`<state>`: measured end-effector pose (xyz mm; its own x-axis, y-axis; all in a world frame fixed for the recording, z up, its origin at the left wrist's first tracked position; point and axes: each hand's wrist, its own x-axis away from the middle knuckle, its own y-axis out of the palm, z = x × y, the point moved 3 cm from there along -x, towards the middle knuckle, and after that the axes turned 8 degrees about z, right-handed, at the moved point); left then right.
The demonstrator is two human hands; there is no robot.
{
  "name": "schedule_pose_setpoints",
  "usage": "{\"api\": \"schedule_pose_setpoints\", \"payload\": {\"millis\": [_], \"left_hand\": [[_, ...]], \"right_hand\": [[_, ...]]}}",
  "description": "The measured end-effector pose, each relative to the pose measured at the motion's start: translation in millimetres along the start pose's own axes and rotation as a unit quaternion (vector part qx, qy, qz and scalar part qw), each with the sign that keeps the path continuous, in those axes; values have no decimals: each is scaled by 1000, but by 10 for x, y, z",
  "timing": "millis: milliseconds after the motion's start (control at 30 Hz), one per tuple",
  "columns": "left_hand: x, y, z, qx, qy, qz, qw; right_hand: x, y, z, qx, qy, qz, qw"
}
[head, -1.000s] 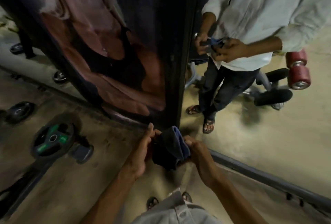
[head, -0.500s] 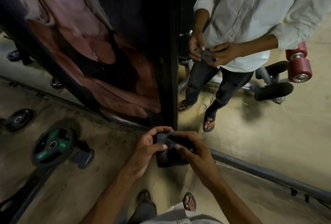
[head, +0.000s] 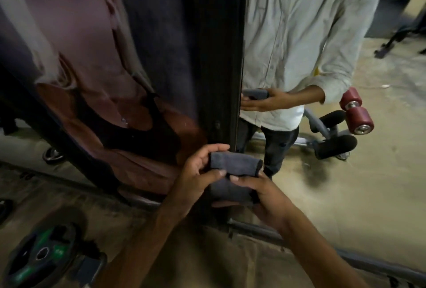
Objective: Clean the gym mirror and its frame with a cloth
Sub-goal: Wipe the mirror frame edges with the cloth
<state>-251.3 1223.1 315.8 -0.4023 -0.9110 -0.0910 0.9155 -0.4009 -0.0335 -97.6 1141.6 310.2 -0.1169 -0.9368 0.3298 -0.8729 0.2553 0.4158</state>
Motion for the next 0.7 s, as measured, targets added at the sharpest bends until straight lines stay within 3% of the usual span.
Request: {"api": "schedule_pose_setpoints", "payload": {"millis": [200,333,400,533,700], "left_hand": [[-418,-268,961,-112,194,48,973],[-609,-417,1700,-188,344,73,917],[-762,-496,2162,-214,414,91,880],[-1080,-628,3320,-263,552,137,779],[-1401,-666,4761,-309,639,180,681]], "right_hand": [[-244,367,-623,37,-91,44,994],[-140,689,-1324,114,-192,25,974],[14,900,-1774,161,-275,1,948],[540,1416,-2773,298,-491,-56,817],[956,1997,-3923,427,-680,16,596]]}}
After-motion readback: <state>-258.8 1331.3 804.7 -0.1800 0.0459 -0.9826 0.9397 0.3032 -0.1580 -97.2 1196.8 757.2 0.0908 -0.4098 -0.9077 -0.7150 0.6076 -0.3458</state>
